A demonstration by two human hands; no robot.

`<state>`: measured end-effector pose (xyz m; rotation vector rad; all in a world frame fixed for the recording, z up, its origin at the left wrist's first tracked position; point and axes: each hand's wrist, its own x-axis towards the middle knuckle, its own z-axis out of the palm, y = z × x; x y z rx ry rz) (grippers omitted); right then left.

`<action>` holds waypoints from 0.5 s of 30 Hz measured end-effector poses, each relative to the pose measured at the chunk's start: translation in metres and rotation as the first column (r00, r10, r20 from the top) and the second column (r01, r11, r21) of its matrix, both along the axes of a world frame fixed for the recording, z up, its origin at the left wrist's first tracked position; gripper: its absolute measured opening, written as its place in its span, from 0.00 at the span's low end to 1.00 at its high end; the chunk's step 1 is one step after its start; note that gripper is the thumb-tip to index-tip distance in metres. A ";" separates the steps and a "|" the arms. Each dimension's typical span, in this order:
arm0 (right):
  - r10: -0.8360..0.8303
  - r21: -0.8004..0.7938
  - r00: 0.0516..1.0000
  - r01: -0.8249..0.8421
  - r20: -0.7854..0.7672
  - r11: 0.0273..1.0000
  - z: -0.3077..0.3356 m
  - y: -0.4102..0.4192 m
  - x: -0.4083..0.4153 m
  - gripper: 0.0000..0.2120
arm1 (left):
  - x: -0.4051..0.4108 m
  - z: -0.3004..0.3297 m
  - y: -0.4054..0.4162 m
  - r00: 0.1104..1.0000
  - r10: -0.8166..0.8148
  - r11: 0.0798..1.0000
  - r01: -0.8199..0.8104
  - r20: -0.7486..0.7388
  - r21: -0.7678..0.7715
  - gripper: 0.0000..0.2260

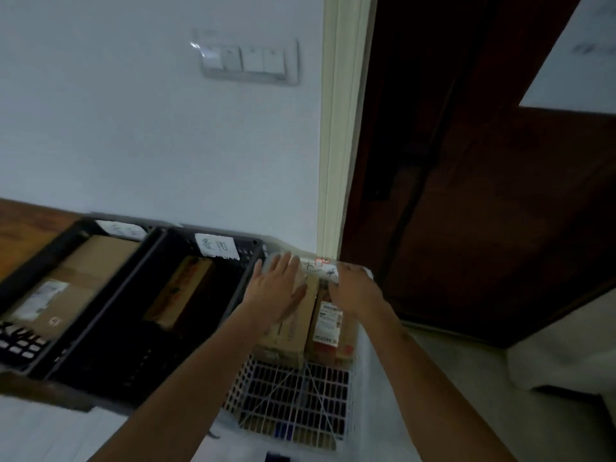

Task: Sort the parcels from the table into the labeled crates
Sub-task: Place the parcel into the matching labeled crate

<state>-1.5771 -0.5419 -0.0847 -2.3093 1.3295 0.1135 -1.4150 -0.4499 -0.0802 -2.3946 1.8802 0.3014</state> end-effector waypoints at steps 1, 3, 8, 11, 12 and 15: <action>0.022 -0.032 1.000 -0.023 -0.002 0.999 0.020 0.002 -0.001 0.25 | -0.001 0.018 0.004 1.000 -0.002 1.000 0.002 0.011 -0.010 0.31; 0.076 -0.105 0.997 -0.077 -0.017 0.991 0.066 0.010 -0.001 0.25 | -0.002 0.061 0.021 0.999 0.006 0.998 -0.003 0.033 -0.064 0.31; 0.174 -0.259 0.984 -0.178 -0.038 0.950 0.165 0.028 0.021 0.27 | 0.020 0.154 0.053 0.996 0.067 0.978 -0.055 0.053 -0.201 0.31; 0.211 -0.342 0.977 -0.204 -0.018 0.917 0.216 0.049 0.044 0.27 | 0.038 0.208 0.080 0.990 0.108 0.967 -0.083 0.091 -0.239 0.31; 0.228 -0.362 0.974 -0.216 -0.010 0.907 0.233 0.056 0.056 0.28 | 0.047 0.225 0.090 0.987 0.121 0.962 -0.091 0.102 -0.259 0.31; 0.285 -0.427 0.958 -0.254 0.010 0.868 0.278 0.089 0.093 0.29 | 0.075 0.269 0.128 0.973 0.178 0.940 -0.125 0.145 -0.317 0.31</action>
